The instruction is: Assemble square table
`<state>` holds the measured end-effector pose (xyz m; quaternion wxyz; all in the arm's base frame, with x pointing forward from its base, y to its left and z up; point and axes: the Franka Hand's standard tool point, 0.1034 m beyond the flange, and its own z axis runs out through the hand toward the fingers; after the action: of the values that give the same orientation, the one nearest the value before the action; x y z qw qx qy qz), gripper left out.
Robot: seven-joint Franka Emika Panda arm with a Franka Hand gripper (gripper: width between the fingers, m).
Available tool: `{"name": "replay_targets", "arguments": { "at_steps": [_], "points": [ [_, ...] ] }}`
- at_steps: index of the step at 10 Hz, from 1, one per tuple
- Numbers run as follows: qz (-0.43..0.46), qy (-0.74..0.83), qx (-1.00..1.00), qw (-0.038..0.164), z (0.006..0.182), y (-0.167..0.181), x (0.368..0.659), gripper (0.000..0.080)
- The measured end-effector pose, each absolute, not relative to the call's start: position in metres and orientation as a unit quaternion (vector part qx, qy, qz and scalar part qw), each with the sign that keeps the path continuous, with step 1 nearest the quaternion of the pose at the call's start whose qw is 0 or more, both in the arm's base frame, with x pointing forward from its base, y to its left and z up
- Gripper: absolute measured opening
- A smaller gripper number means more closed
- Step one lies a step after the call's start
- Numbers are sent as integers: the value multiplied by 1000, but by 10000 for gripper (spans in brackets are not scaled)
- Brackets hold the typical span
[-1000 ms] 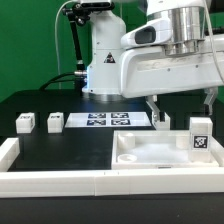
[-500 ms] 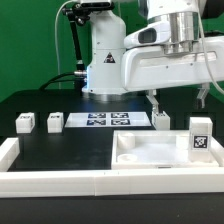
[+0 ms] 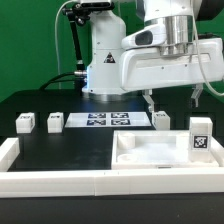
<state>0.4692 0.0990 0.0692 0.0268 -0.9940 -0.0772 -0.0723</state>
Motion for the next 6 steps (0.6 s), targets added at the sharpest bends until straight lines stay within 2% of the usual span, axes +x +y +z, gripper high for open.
{"name": "replay_targets", "arguments": {
  "at_steps": [2, 6],
  "points": [
    [-77, -81, -994, 17, 59, 97, 441, 649],
    [-74, -97, -993, 9, 46, 101, 408, 649]
  ]
}}
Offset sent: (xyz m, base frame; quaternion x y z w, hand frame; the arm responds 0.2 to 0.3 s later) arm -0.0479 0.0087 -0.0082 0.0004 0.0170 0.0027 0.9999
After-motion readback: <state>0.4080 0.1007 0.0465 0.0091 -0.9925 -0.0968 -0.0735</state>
